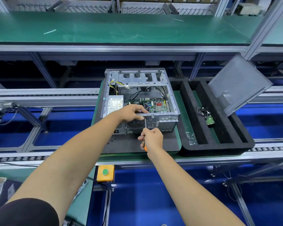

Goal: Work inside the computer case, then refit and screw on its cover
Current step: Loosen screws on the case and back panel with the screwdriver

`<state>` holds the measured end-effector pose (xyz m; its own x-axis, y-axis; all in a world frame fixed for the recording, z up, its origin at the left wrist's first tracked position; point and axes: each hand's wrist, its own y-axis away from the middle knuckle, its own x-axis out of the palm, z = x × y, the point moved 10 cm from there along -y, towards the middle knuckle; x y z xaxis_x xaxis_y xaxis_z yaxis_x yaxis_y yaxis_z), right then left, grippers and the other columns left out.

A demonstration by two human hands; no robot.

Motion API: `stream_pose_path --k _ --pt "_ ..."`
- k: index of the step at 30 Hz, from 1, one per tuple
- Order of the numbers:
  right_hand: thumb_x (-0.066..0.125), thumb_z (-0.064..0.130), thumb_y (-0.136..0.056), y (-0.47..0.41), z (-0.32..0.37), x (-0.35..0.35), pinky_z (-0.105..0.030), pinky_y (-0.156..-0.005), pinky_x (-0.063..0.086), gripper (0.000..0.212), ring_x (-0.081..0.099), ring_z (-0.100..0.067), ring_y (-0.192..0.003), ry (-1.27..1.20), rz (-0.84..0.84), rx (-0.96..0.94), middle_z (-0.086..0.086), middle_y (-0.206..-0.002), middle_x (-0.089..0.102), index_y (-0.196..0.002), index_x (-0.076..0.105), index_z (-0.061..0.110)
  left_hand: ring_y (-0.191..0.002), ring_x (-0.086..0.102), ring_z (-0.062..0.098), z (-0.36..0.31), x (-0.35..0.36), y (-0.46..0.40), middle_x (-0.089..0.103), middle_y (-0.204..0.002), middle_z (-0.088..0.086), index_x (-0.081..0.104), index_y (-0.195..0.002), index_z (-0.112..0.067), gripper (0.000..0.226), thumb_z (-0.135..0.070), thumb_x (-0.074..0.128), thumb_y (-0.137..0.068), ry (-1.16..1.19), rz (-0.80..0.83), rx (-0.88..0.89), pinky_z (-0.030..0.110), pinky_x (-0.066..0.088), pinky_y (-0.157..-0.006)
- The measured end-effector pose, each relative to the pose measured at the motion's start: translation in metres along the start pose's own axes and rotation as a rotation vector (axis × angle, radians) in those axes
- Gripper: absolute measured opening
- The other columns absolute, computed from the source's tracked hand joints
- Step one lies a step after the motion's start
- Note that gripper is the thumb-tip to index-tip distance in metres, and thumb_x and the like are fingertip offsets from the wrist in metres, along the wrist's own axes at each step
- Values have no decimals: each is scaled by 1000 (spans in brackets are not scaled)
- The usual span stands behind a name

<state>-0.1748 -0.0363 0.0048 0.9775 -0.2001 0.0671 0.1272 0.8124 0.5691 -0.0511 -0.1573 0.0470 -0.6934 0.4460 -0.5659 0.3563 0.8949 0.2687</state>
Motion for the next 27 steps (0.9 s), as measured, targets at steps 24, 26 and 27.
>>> stream_pose_path --k 24,26,27 --pt "55 0 -84 -6 0 -12 -25 -41 30 18 33 -18 -36 54 -46 -35 -11 -57 57 -78 41 11 -128 54 8 -5 -3 11 60 -131 -19 52 -120 -45 27 -40 65 -97 -266 -79 106 41 50 -96" --pt "56 2 -85 -8 -3 -11 -24 -41 33 14 44 -21 -34 46 -46 1 -13 -56 66 -80 45 8 -123 57 6 -9 -4 13 60 -126 -24 49 -118 -47 26 -42 65 -97 -316 -110 146 33 49 -81" --pt "54 3 -87 -10 -6 -10 -23 -41 34 9 50 -22 -35 32 -37 37 -15 -60 69 -83 47 7 -122 58 5 -10 -4 14 60 -125 -25 49 -117 -47 26 -43 64 -97 -334 -124 162 30 47 -75"
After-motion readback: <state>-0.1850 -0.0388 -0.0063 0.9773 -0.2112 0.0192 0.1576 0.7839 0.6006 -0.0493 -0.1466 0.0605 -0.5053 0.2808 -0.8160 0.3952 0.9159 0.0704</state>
